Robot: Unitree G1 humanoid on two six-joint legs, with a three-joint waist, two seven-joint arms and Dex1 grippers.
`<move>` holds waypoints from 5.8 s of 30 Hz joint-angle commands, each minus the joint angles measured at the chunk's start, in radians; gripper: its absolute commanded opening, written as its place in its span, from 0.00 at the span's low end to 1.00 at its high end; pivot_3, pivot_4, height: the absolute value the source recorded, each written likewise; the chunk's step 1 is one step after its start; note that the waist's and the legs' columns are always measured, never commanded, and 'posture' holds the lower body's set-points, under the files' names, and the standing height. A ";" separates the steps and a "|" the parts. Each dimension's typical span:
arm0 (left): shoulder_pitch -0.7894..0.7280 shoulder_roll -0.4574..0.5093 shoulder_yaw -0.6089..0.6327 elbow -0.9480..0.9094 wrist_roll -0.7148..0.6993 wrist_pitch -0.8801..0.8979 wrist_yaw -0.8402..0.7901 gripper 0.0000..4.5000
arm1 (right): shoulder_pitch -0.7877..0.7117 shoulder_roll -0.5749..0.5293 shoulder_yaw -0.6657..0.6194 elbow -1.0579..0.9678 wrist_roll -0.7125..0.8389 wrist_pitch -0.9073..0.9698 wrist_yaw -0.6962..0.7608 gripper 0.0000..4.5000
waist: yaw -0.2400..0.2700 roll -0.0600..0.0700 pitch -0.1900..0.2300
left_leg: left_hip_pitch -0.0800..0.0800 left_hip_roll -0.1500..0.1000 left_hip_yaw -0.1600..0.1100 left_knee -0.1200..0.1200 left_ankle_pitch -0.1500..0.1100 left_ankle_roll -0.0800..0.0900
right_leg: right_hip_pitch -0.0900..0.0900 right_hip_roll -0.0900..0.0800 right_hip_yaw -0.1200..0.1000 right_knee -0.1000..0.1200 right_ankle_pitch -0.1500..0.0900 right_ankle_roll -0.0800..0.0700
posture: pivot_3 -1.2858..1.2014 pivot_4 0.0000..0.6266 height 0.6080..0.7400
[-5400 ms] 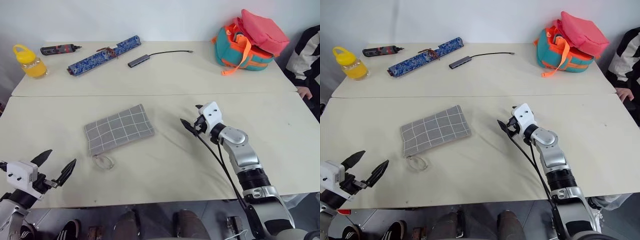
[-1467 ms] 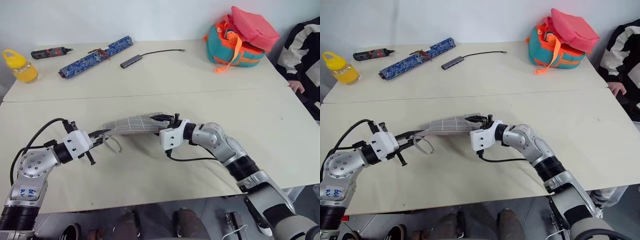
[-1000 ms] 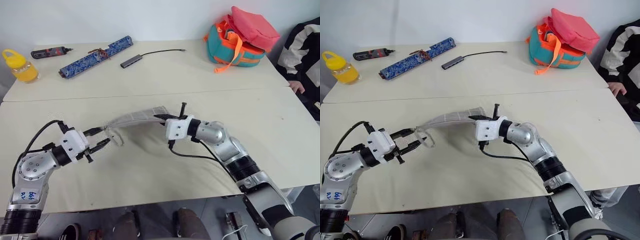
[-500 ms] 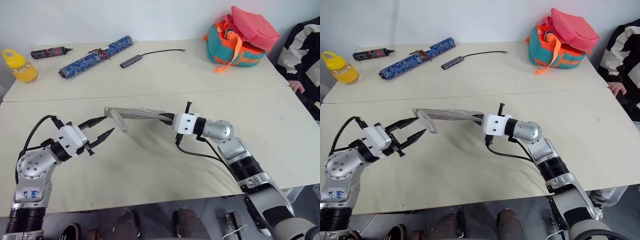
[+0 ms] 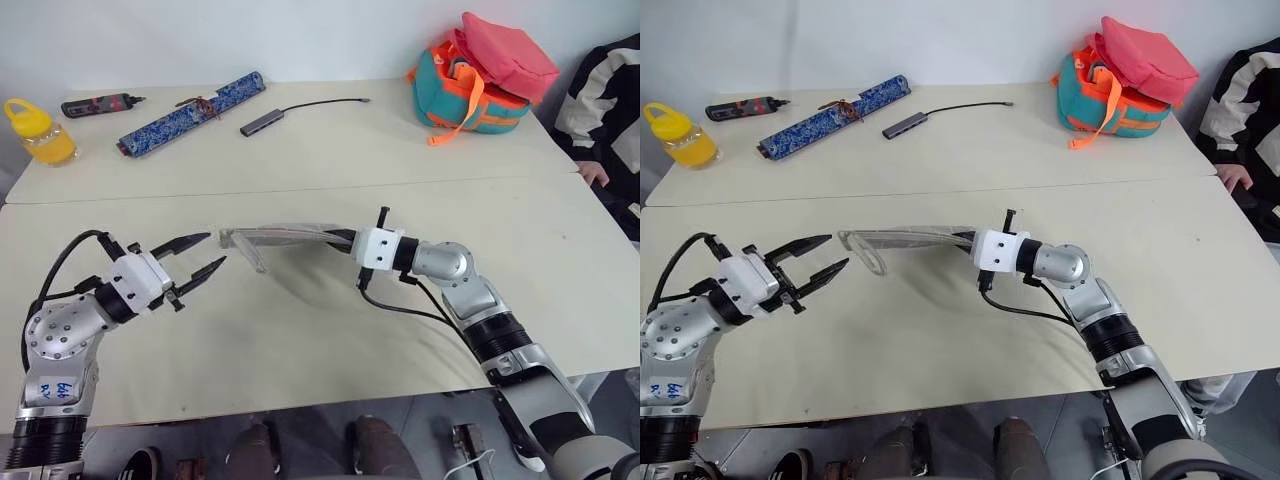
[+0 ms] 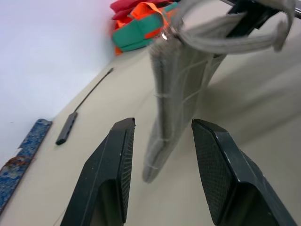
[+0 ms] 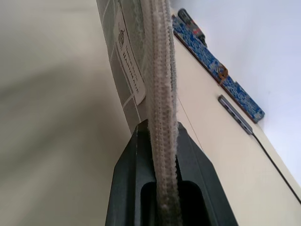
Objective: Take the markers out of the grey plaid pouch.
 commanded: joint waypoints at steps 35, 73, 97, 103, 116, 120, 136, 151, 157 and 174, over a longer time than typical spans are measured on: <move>-0.034 -0.039 -0.053 0.021 0.143 -0.114 0.049 0.00 | 0.030 -0.031 -0.098 -0.140 0.178 0.160 0.135 0.57 | 0.003 0.000 0.000 | 0.000 -0.001 0.000 0.001 0.000 0.000 | 0.000 0.000 0.000 0.001 0.000 0.000 | 0.52 0.24 1.00; -0.077 -0.147 -0.253 0.082 0.362 -0.156 0.244 0.00 | 0.219 0.064 0.015 -0.639 0.457 0.957 0.060 0.06 | 0.041 -0.001 -0.001 | 0.000 -0.002 0.001 0.002 -0.001 0.002 | 0.000 0.000 0.001 -0.001 0.000 0.000 | 0.52 0.24 1.00; 0.031 -0.004 -0.072 0.093 -0.071 -0.157 -0.116 0.00 | 0.135 -0.208 -0.143 -0.277 0.331 0.679 0.251 0.01 | 0.033 -0.001 -0.001 | 0.000 -0.002 0.002 0.000 -0.002 0.002 | 0.001 0.000 0.001 -0.008 0.000 0.000 | 0.52 0.24 1.00; 0.027 -0.032 -0.092 0.063 -0.063 -0.134 -0.113 0.00 | 0.155 -0.171 -0.147 -0.348 0.376 0.720 0.270 0.15 | 0.029 -0.001 -0.001 | 0.000 -0.002 0.002 0.000 -0.002 0.002 | 0.001 0.001 0.001 -0.007 0.000 0.000 | 0.52 0.24 1.00; 0.019 -0.051 -0.103 0.078 -0.022 -0.137 -0.102 0.00 | 0.137 -0.317 -0.261 -0.544 0.537 0.897 0.400 0.44 | 0.029 -0.001 -0.001 | 0.000 -0.001 0.001 0.001 -0.003 0.003 | 0.002 0.000 0.001 -0.008 0.000 0.000 | 0.52 0.24 1.00; 0.002 -0.066 -0.118 0.085 -0.007 -0.131 -0.096 0.00 | 0.087 -0.252 -0.270 -0.554 0.540 0.872 0.350 0.44 | 0.028 -0.001 -0.001 | 0.000 -0.001 0.002 0.001 -0.003 0.003 | 0.002 0.001 0.001 -0.008 0.000 0.000 | 0.52 0.24 1.00; -0.009 -0.101 -0.150 0.045 0.020 -0.095 -0.062 0.00 | 0.124 -0.109 -0.079 -0.659 0.385 0.749 0.252 0.00 | 0.030 -0.001 -0.001 | 0.000 -0.002 0.002 0.002 -0.003 0.003 | 0.002 0.000 0.001 -0.007 0.001 0.000 | 0.52 0.24 1.00; -0.042 -0.132 -0.182 -0.021 0.017 -0.009 -0.036 0.00 | 0.064 -0.108 0.005 -0.536 0.169 0.537 0.249 0.00 | 0.029 -0.001 -0.001 | 0.000 -0.002 0.002 0.003 -0.003 0.003 | 0.002 0.001 0.001 -0.006 0.001 0.000 | 0.52 0.24 1.00; -0.040 -0.128 -0.193 -0.025 0.025 0.003 -0.045 0.00 | 0.033 -0.140 0.032 -0.498 0.050 0.465 0.225 0.00 | 0.029 -0.001 -0.001 | 0.000 -0.002 0.002 0.003 -0.003 0.003 | 0.002 0.000 0.001 -0.006 0.001 0.000 | 0.52 0.24 1.00; -0.053 -0.143 -0.242 -0.058 0.090 0.059 0.001 0.00 | 0.003 -0.152 0.068 -0.424 -0.090 0.379 0.214 0.68 | 0.029 -0.001 -0.001 | 0.000 -0.002 0.002 0.004 -0.003 0.003 | 0.002 0.000 0.001 -0.005 0.001 0.000 | 0.52 0.24 1.00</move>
